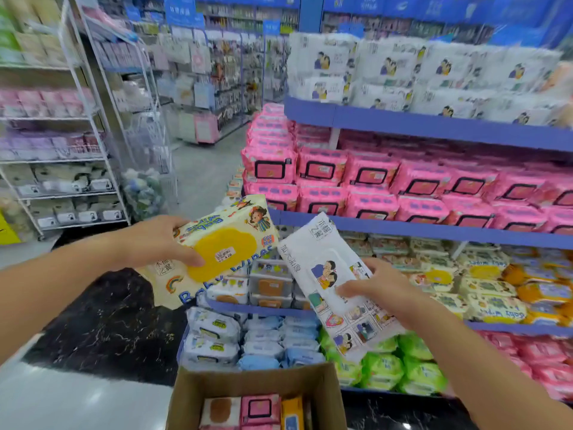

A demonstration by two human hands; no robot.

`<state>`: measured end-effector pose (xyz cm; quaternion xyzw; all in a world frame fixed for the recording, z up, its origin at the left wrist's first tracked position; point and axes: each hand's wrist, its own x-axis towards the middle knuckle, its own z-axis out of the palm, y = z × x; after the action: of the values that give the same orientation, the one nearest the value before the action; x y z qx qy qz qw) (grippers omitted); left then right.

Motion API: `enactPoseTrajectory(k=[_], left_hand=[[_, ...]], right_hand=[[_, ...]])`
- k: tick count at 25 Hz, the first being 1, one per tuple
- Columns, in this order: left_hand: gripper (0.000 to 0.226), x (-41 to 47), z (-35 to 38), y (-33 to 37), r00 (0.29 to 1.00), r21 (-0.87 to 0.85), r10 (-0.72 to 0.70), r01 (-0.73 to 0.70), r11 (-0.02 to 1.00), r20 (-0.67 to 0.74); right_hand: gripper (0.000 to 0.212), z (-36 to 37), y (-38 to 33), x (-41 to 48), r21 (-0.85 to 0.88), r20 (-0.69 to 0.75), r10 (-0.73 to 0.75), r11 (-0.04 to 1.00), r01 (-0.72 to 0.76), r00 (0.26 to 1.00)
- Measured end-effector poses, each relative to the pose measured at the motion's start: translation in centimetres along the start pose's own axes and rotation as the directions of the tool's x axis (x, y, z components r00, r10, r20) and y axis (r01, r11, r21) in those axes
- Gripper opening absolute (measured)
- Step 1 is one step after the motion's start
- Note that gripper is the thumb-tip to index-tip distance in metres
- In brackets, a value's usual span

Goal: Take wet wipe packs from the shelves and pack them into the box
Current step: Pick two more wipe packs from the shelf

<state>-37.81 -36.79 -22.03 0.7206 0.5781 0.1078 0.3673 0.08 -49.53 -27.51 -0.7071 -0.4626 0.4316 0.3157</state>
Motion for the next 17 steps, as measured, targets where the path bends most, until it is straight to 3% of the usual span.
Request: enactPoseTrajectory(k=[2, 5, 9, 12, 17], left_hand=[[0.050, -0.7, -3.3, 3.2, 0.996, 0.061, 0.079, -0.076, 0.995, -0.043], [0.071, -1.7, -6.6, 8.4, 0.981, 0.192, 0.181, -0.163, 0.968, -0.077], [0.086, -1.4, -8.6, 14.9, 0.964, 0.314, 0.246, -0.204, 0.927, -0.101], [0.065, 0.3, -8.4, 19.4, 0.959, 0.383, 0.253, -0.187, 0.905, -0.129], [0.056, 5.4, -5.4, 28.8, 0.938, 0.390, 0.276, -0.179, 0.903, -0.208]], right_hand=[[0.049, -3.1, -4.3, -0.9, -0.059, -0.027, -0.083, 0.995, 0.081, 0.996], [0.041, -7.5, -9.3, -2.0, -0.178, -0.056, -0.192, 0.967, 0.180, 0.980], [0.047, -14.0, -14.0, -1.3, -0.322, -0.053, -0.260, 0.919, 0.230, 0.964], [0.044, -19.7, -16.7, 0.3, -0.387, -0.015, -0.316, 0.877, 0.286, 0.949], [0.081, -33.9, -19.3, 6.9, -0.558, -0.011, -0.410, 0.759, 0.335, 0.912]])
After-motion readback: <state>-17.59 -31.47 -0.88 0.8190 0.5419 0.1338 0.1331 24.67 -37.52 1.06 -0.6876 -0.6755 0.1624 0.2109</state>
